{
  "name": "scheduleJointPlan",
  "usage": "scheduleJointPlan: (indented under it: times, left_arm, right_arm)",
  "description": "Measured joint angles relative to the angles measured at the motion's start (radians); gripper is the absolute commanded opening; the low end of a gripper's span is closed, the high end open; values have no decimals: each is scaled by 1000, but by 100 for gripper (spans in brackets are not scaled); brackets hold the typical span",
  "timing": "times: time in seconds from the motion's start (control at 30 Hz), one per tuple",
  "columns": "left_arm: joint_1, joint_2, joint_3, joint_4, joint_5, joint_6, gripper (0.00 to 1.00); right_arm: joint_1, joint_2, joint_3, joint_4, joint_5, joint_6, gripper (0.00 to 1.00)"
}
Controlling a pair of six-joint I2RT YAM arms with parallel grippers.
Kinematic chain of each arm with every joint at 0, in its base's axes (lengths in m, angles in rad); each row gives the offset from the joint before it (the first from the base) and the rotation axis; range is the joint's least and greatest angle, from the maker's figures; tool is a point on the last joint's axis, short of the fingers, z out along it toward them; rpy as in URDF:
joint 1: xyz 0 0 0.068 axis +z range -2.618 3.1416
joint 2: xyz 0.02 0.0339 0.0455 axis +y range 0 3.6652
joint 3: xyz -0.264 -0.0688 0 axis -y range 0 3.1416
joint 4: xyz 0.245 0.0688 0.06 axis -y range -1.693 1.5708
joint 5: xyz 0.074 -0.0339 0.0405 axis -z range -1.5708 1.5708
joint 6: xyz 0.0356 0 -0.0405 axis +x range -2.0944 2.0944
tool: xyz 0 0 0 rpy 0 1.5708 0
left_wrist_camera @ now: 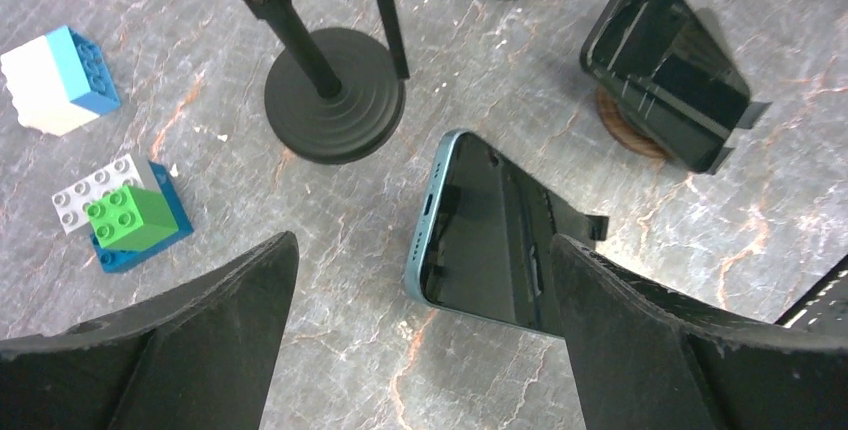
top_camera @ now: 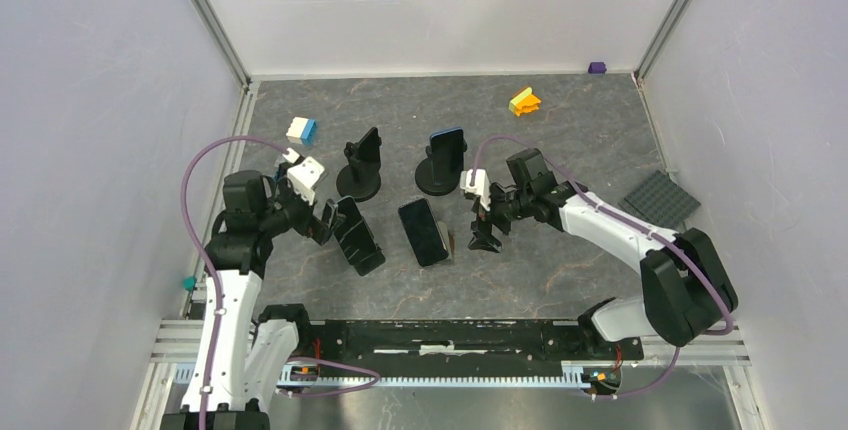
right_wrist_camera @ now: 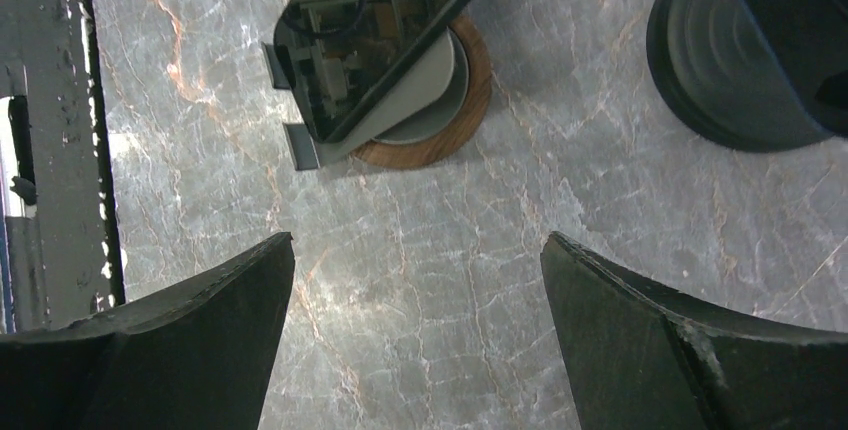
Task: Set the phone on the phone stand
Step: Place the phone on the phone stand, then reset both arms
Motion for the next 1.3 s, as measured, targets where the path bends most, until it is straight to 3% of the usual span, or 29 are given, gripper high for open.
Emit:
scheduleJointPlan:
  times: [0.43,0.53,0.7,0.83,1.03,1.3]
  left_arm:
    - [-17,18,147,-80,145,-46,86]
    - [-88,50,197,-84,146,-57,84]
    - [-352,127,247,-85,84,-72,81]
    - [-512,227,251,-64,34,-117,73]
    - [-558,425,245,11,-26,-203,66]
    - [-588,507,226,103,-155,-306,64]
  right_arm:
    - [118,-16,0,97,16,16,99]
    - [130,-16,0,95,24,10,99]
    - [129,-51,-9,86,68,-5,98]
    - [129,-99,-35,73,106,-24,98]
    - [120,-160,-94,63,164,-50,97]
    - [81,-167,-109,64,198,-61,98]
